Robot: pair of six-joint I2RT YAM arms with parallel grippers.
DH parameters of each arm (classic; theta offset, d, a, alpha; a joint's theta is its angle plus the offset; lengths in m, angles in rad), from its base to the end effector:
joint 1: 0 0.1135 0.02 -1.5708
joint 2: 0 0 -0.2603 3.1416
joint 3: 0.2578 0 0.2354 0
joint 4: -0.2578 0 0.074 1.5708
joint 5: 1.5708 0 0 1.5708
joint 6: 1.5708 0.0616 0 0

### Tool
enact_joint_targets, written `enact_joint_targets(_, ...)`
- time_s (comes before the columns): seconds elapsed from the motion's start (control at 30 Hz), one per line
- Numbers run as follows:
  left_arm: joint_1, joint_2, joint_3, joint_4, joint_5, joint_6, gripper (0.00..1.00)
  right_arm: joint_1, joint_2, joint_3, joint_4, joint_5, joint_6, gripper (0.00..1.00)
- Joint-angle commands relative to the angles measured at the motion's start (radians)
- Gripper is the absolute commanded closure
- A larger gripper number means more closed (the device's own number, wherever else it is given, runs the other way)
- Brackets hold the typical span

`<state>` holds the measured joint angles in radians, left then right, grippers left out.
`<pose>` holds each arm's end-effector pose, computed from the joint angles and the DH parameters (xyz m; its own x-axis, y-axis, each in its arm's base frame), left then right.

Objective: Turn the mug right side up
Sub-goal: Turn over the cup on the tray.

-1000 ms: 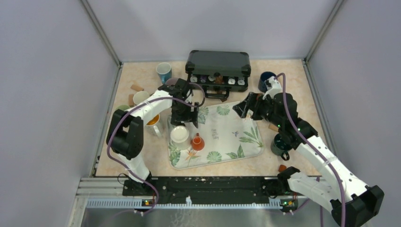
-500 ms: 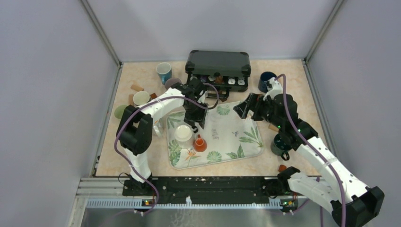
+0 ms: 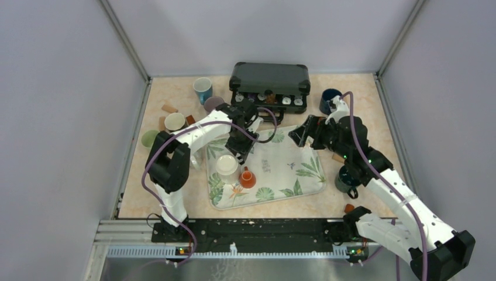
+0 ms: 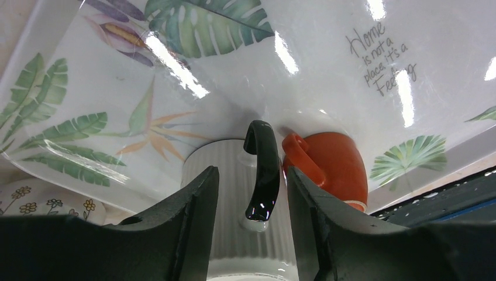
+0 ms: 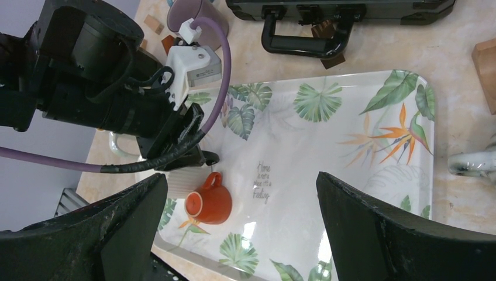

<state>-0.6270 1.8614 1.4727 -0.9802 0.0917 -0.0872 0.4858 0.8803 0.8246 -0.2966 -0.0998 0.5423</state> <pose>0.2843 -0.2129 0.1996 -0.8425 0.5033 -0.1920 0.5278 0.8426 -0.1068 0.1844 0.1043 0.3147 -0.5438 0.2936 -0.7862 -0.3113 0.7994 0.5139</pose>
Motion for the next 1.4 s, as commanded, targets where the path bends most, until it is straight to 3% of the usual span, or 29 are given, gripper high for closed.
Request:
enact_joint_targets(0.0, -0.006, -0.050, -0.016, 0.019, 0.020, 0.062, 0.47, -0.009, 0.007, 0.000, 0.035, -0.009, -0.008, 0.01)
enact_joint_targets(0.53, -0.014, -0.054, -0.060, 0.040, 0.044, 0.075, 0.60, -0.009, 0.003, -0.020, 0.031, -0.018, -0.005, 0.01)
enact_joint_targets(0.7, -0.014, -0.059, -0.060, 0.053, 0.038, 0.072, 0.73, -0.009, 0.007, -0.031, 0.044, -0.019, -0.003, 0.01)
enact_joint_targets(0.9, -0.014, -0.082, -0.045, 0.081, 0.021, 0.076, 1.00, -0.009, 0.013, -0.044, 0.084, -0.017, 0.000, 0.01)
enact_joint_targets(1.1, -0.004, -0.146, -0.056, 0.156, -0.020, 0.075, 1.00, -0.009, 0.043, -0.070, 0.174, -0.052, 0.012, 0.01)
enact_joint_targets(1.37, 0.066, -0.277, -0.114, 0.321, 0.123, 0.079, 1.00, -0.010, 0.072, -0.119, 0.380, -0.158, -0.003, 0.01)
